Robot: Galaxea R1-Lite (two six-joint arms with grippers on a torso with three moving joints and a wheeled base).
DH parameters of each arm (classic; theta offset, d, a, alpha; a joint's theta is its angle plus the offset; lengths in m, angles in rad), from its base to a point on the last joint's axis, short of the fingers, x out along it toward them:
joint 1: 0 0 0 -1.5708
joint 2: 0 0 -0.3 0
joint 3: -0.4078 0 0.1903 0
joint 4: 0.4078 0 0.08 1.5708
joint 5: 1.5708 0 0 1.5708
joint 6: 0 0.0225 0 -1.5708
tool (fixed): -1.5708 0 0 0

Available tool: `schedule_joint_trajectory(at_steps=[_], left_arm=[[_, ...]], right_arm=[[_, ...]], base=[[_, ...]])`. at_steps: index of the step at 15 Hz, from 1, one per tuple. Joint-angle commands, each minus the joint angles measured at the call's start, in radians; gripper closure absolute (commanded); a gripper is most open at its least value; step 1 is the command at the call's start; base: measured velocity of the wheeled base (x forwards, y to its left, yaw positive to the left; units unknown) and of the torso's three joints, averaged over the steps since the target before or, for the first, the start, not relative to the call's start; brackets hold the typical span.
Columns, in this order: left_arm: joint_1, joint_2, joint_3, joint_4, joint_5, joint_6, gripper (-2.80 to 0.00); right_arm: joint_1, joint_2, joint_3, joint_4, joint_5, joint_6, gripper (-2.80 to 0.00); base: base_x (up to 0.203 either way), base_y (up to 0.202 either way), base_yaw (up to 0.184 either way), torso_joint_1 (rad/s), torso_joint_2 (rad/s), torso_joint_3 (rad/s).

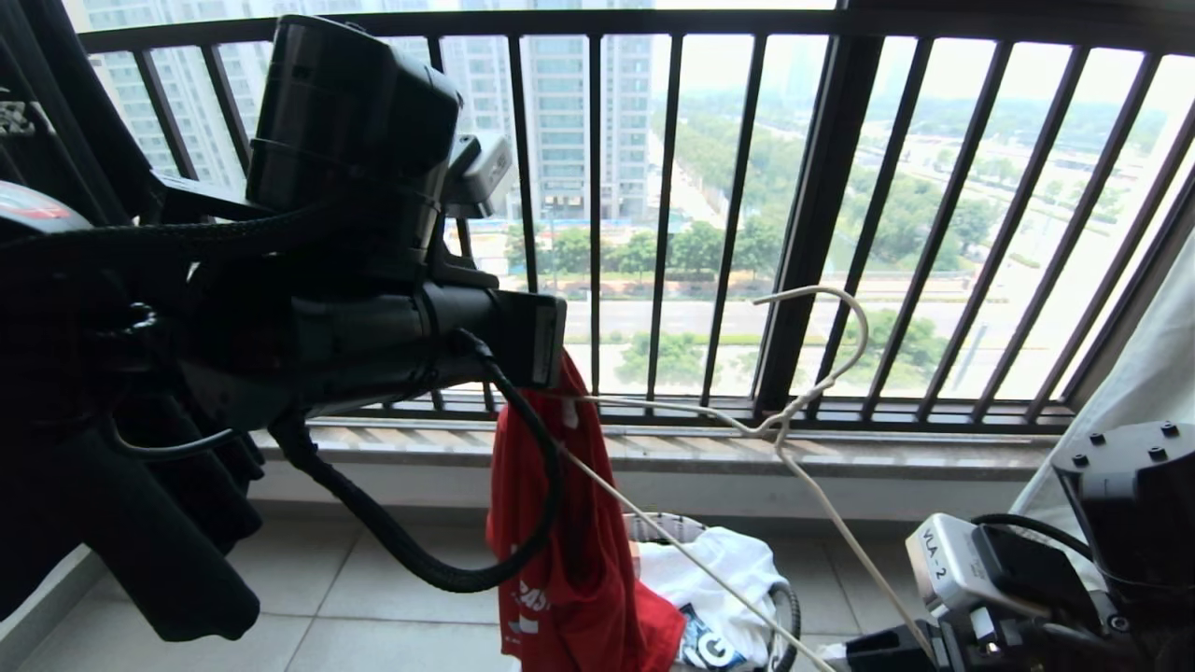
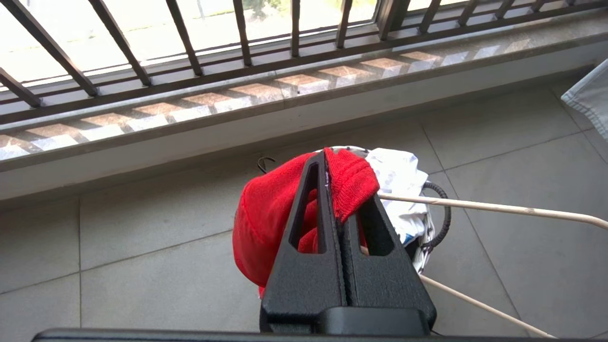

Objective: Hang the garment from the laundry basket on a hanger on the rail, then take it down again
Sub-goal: Hang the clothes on the clothes rack

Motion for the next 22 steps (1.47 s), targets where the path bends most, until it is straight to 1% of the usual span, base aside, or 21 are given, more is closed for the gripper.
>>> schedule_joint_trajectory(at_steps=[1, 3, 4, 6, 10, 11, 12, 14, 15, 16, 17, 19, 20, 22], left_arm=[[-0.019, 0.000, 0.013, -0.015, 0.005, -0.005, 0.00], [-0.037, 0.011, 0.057, -0.132, 0.003, -0.005, 0.00], [-0.062, 0.011, 0.072, -0.159, 0.004, -0.005, 0.00], [-0.097, 0.016, 0.099, -0.173, 0.004, -0.003, 0.00], [-0.100, 0.016, 0.106, -0.173, 0.009, 0.002, 0.00], [-0.100, 0.015, 0.113, -0.172, 0.009, 0.011, 0.00], [-0.098, 0.015, 0.120, -0.173, 0.010, 0.033, 0.00], [-0.097, 0.011, 0.132, -0.175, 0.012, 0.046, 0.00], [-0.102, 0.014, 0.142, -0.177, 0.010, 0.048, 0.00], [-0.114, 0.017, 0.151, -0.202, 0.010, 0.048, 0.00], [-0.120, 0.021, 0.169, -0.257, 0.010, 0.049, 0.00], [-0.132, 0.020, 0.222, -0.404, 0.005, 0.070, 0.00], [-0.140, 0.019, 0.242, -0.441, 0.006, 0.079, 0.00], [-0.146, -0.002, 0.243, -0.443, 0.001, 0.080, 0.00]], right_arm=[[-0.002, -0.001, 0.003, 0.001, 0.009, -0.006, 0.00], [0.036, 0.009, 0.009, 0.003, 0.007, -0.006, 0.00], [0.038, 0.014, 0.009, 0.002, 0.007, -0.006, 0.00], [0.041, 0.017, 0.009, 0.002, 0.009, -0.006, 0.00], [0.082, 0.014, 0.012, 0.008, 0.011, 0.005, 0.00], [0.087, 0.014, 0.013, 0.009, 0.026, 0.006, 0.00], [0.100, 0.013, 0.018, 0.009, 0.045, 0.007, 0.00], [0.143, 0.019, 0.024, 0.010, 0.053, 0.015, 0.00], [0.159, 0.022, 0.025, 0.006, 0.053, 0.048, 0.00], [0.160, 0.018, 0.020, 0.001, 0.055, 0.077, 0.00], [0.160, 0.014, 0.014, -0.002, 0.056, 0.097, 0.00], [0.160, 0.017, 0.003, -0.010, 0.063, 0.137, 0.00], [0.158, 0.018, -0.001, -0.015, 0.064, 0.150, 0.00], [0.117, 0.021, -0.012, -0.056, 0.062, 0.185, 0.00]], base=[[0.000, 0.000, 0.000, 0.000, 0.00, 0.000], [0.000, 0.000, 0.000, 0.000, 0.00, 0.000], [0.000, 0.000, 0.000, 0.000, 0.00, 0.000], [0.000, 0.000, 0.000, 0.000, 0.00, 0.000], [0.000, 0.000, 0.000, 0.000, 0.00, 0.000], [0.000, 0.000, 0.000, 0.000, 0.00, 0.000], [0.000, 0.000, 0.000, 0.000, 0.00, 0.000], [0.000, 0.000, 0.000, 0.000, 0.00, 0.000], [0.000, 0.000, 0.000, 0.000, 0.00, 0.000], [0.000, 0.000, 0.000, 0.000, 0.00, 0.000], [0.000, 0.000, 0.000, 0.000, 0.00, 0.000], [0.000, 0.000, 0.000, 0.000, 0.00, 0.000], [0.000, 0.000, 0.000, 0.000, 0.00, 0.000], [0.000, 0.000, 0.000, 0.000, 0.00, 0.000]])
